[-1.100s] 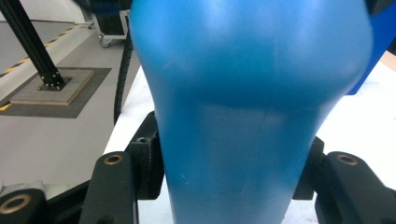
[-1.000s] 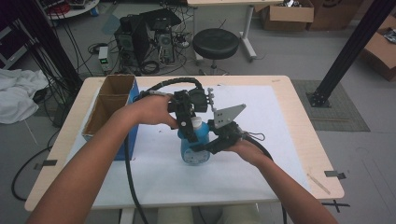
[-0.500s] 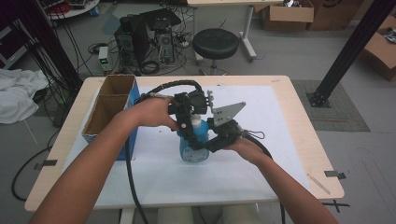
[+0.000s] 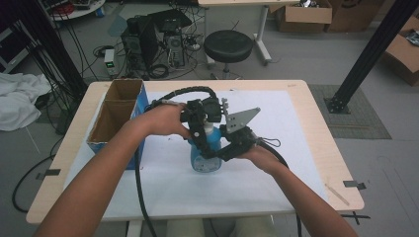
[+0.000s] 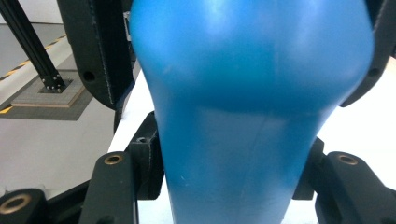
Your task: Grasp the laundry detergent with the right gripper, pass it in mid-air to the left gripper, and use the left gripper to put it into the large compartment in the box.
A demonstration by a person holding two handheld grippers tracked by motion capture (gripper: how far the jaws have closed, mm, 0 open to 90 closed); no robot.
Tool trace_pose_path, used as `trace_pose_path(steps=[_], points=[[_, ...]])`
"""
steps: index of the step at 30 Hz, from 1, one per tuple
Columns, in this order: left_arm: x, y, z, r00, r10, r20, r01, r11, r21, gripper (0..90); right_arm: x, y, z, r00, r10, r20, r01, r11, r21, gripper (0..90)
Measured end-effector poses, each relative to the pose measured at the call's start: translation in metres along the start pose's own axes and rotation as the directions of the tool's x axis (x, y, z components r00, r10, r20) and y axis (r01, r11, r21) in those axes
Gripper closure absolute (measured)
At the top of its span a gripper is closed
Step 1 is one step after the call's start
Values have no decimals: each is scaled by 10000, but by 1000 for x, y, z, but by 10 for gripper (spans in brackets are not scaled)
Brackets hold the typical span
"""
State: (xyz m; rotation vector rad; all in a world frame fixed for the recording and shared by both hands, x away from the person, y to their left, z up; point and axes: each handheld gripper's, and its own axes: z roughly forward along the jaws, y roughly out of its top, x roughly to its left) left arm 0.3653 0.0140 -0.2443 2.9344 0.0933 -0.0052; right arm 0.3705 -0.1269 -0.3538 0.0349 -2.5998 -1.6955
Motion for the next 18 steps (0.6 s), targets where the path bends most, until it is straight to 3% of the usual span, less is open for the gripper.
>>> trace_pose_path(steps=[18], points=[[-1,-1,-2,10000,94,-10,-94,9999,-135,272,0,0,1,10000,53,19,-53,10000,1,436]])
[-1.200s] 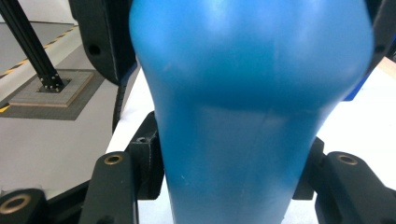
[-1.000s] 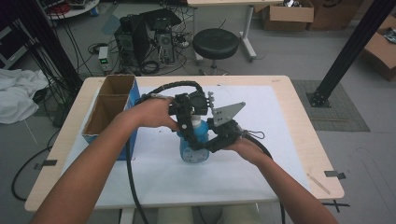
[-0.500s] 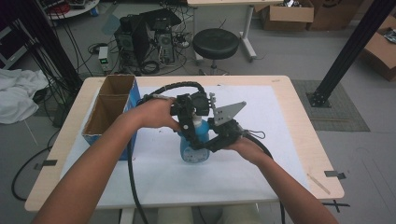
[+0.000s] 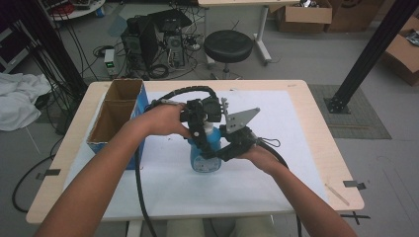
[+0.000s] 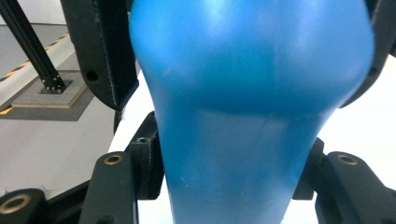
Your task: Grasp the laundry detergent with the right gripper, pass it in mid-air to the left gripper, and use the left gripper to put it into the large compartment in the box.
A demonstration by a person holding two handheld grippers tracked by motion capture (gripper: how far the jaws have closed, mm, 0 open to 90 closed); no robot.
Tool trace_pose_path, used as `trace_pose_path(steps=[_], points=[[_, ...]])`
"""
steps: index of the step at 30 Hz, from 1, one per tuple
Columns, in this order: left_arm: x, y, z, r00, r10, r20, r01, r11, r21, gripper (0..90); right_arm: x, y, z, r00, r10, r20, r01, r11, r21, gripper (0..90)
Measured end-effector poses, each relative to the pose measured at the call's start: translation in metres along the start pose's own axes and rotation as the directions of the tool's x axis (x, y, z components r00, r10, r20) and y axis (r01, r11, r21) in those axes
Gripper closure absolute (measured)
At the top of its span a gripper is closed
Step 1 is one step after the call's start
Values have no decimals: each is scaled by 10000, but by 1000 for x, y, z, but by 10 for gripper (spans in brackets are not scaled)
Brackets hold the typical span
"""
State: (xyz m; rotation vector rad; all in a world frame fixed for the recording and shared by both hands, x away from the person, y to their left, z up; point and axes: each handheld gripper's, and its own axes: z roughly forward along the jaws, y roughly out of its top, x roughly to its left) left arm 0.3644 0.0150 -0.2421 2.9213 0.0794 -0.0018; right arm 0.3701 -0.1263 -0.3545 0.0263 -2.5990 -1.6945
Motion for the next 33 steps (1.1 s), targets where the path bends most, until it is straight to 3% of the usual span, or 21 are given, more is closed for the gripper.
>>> trace_pose_path(steps=[33], points=[[-2,-2,-1,9998,217,-49,-218,9997,-138,373,2,0,1,10000,-85,41,85,10000,18,436]])
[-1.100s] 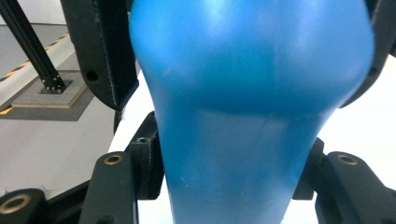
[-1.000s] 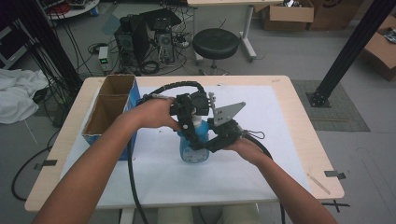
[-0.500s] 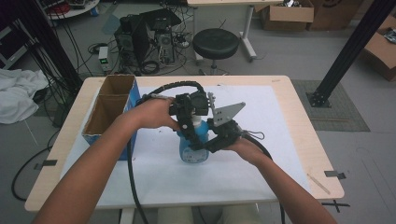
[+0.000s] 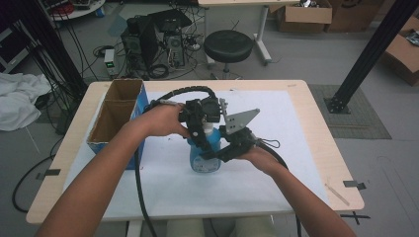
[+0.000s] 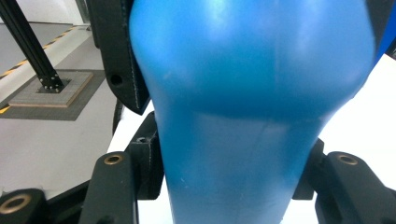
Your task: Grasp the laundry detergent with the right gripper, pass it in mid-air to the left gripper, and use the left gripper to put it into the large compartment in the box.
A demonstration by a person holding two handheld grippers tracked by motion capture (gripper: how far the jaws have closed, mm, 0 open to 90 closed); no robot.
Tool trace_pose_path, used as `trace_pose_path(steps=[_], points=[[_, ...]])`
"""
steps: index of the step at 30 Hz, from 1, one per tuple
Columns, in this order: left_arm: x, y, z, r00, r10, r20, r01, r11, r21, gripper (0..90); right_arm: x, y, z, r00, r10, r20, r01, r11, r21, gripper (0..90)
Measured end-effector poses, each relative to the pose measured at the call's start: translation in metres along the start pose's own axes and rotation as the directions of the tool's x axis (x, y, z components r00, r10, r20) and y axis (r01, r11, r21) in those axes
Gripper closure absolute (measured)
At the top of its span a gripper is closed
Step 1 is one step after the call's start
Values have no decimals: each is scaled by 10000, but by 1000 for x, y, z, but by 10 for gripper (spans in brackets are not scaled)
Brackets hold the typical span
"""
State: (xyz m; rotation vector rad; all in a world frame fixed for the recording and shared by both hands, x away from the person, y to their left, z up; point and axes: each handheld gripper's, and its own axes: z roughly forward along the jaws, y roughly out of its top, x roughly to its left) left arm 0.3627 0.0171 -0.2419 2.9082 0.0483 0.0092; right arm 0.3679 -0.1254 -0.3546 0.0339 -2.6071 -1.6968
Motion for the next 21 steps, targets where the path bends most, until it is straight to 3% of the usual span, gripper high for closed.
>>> trace_pose_path(steps=[11,14,18,21], points=[[-3,0,-3,10000,-16,2,16,10000,-19,379,2,0,0,9999,-139,-5,139,9998,-149,414],[-3,-2,-3,10000,-57,-54,57,10000,20,379,3,-2,-3,9999,9,110,-8,10000,-68,284],[-3,-5,-4,9997,-187,-154,188,9998,60,379,1,-8,-8,9989,424,177,-425,9991,54,181],[-2,-8,-5,9991,-338,-245,341,9994,111,379,0,-14,-13,9970,731,243,-735,9972,155,156]])
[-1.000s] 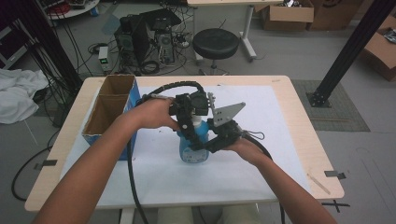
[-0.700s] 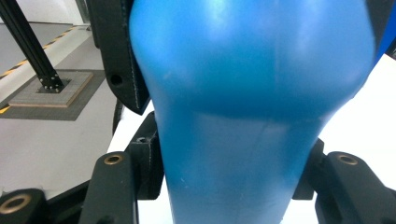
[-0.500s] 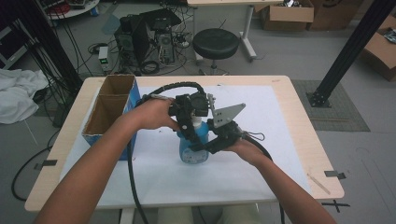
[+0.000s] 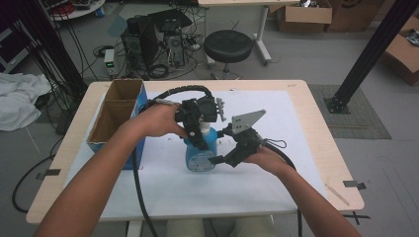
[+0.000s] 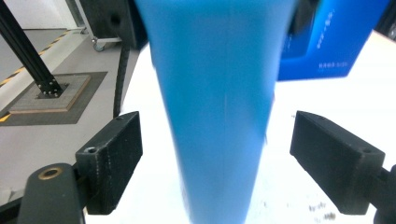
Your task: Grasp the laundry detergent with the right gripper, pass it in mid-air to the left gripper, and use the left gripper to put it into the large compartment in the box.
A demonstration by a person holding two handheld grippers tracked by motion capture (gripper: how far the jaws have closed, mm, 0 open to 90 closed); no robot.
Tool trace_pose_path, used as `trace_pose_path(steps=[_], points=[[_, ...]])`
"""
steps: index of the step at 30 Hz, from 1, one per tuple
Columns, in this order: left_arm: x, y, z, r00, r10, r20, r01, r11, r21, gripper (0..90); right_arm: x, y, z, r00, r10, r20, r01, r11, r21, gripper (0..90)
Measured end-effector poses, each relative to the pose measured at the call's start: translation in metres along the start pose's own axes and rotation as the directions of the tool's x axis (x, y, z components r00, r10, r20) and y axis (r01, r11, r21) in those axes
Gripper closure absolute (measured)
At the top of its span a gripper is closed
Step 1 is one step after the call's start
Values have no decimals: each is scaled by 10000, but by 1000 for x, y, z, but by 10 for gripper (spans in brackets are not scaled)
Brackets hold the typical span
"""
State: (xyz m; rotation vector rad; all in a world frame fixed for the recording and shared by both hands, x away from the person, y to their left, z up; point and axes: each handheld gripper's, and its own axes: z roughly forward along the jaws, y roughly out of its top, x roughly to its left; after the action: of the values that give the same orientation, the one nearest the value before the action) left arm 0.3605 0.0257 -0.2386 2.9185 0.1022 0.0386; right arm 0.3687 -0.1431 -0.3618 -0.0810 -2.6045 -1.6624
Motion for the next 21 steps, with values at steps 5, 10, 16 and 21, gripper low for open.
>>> trace_pose_path(steps=[5,10,16,21], points=[[2,-4,-5,9987,-395,-312,398,9992,93,379,-4,-11,-11,9982,493,333,-509,9975,487,150],[8,-7,-15,9899,-1190,-767,1195,9928,26,379,-10,-18,-30,9920,1045,703,-1103,9903,848,150],[14,-11,-25,9687,-2062,-1384,2062,9784,-147,378,-11,-18,-57,9862,1025,1298,-1261,9738,1893,151],[20,-11,-37,9394,-2964,-1725,2957,9548,-300,379,-10,-17,-80,9816,969,1643,-1424,9453,2934,154]])
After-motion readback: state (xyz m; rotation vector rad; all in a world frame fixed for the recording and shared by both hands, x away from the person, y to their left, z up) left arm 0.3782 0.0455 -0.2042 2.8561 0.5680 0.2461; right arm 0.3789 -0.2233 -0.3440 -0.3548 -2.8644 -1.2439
